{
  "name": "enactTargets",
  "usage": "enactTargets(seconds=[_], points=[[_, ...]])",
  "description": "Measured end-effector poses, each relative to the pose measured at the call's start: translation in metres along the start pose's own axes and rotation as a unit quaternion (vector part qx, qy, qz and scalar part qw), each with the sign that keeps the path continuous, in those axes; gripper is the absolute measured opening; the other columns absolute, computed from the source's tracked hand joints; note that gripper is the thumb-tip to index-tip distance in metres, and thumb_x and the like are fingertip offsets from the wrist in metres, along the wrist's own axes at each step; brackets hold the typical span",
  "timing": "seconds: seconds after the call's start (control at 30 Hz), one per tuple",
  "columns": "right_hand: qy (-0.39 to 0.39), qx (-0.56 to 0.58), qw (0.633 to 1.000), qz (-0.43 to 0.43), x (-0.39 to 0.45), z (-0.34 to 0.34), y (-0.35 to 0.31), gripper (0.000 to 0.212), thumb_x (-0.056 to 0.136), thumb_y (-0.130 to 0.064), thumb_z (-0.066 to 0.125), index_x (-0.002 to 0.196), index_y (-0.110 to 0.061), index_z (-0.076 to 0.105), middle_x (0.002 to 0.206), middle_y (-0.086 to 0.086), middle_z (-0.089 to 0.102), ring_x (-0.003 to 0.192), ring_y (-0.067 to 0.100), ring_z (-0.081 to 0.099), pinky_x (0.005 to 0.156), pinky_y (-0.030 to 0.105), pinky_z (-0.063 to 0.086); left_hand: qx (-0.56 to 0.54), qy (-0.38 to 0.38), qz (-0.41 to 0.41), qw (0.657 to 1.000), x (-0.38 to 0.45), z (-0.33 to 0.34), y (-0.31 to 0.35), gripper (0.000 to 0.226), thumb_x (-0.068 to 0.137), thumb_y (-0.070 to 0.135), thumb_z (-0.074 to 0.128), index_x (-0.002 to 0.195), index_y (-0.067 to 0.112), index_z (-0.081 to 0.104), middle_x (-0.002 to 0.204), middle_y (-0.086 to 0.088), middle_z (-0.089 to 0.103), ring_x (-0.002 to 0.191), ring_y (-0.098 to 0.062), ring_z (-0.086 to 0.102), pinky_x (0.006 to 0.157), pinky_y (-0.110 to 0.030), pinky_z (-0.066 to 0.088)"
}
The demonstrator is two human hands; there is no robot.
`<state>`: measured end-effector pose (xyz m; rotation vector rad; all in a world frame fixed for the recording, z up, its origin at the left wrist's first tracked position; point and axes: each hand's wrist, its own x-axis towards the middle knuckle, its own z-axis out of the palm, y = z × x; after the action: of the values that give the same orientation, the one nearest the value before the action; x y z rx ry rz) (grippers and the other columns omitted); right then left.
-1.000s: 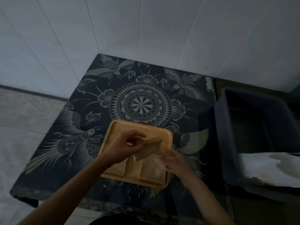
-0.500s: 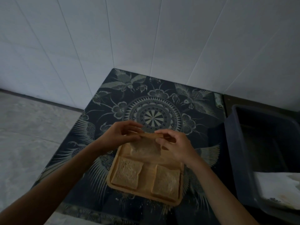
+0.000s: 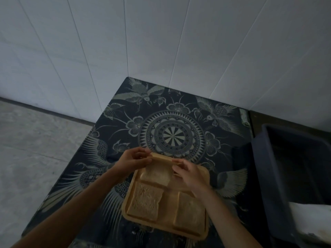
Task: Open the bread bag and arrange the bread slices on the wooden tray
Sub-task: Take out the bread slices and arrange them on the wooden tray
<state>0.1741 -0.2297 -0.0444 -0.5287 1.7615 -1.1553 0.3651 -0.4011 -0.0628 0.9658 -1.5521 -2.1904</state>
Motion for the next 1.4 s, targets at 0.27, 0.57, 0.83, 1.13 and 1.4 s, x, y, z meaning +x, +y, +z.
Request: enactTargets(seconds=[0.27,0.57,0.83,1.13,1.4], points=[[0.019,0.026,0.997,0.075,0.035,0.019,0.022,0.019,0.098,-0.019,0.068,0.114,-0.028,0.069,0.121,0.001,0.065,0.107,0.017,0.069,0.077,0.028,0.064,0.053,0.053,-0.078,0.994,0.035,-0.024,-0.026,0.024,0.08,0.011,0.084,0.101,0.021,0.078,0.102,-0.01,0.079,0.096,-0.028,0.075,0.072,-0.031,0.061],[0.068,0.021,0.989,0.133,0.065,0.026,0.033,0.012,0.099,-0.022,0.066,0.108,-0.03,0.065,0.117,0.002,0.065,0.106,0.018,0.068,0.072,0.027,0.064,0.264,0.084,-0.083,0.957,0.06,-0.022,-0.038,0.024,0.091,0.023,0.072,0.114,0.017,0.076,0.096,0.002,0.077,0.088,-0.011,0.072,0.08,-0.028,0.059],[0.071,0.031,0.985,0.152,0.066,0.032,0.05,0.03,0.099,-0.02,0.066,0.129,-0.023,0.061,0.117,0.003,0.067,0.103,0.014,0.07,0.075,0.025,0.063,0.293,0.044,-0.079,0.952,0.04,-0.027,-0.033,0.027,0.097,0.026,0.055,0.097,0.038,0.079,0.078,-0.011,0.076,0.061,-0.01,0.061,0.061,-0.027,0.048],[0.099,-0.078,0.984,0.13,0.036,0.038,0.066,0.034,0.102,-0.026,0.057,0.136,-0.024,0.058,0.115,-0.009,0.061,0.106,0.012,0.063,0.097,0.04,0.058,0.278,0.033,-0.108,0.954,0.014,-0.022,-0.047,0.027,0.095,0.028,0.05,0.095,0.023,0.076,0.084,-0.016,0.074,0.07,-0.016,0.063,0.069,-0.042,0.055],[0.053,-0.075,0.979,0.184,0.007,0.057,0.08,0.022,0.105,-0.023,0.044,0.122,-0.033,0.053,0.104,-0.01,0.063,0.095,0.009,0.064,0.094,0.04,0.059,0.299,0.088,-0.147,0.939,-0.013,-0.004,-0.068,0.029,0.101,0.028,0.047,0.116,0.032,0.071,0.082,0.007,0.073,0.063,-0.001,0.066,0.054,-0.018,0.046]])
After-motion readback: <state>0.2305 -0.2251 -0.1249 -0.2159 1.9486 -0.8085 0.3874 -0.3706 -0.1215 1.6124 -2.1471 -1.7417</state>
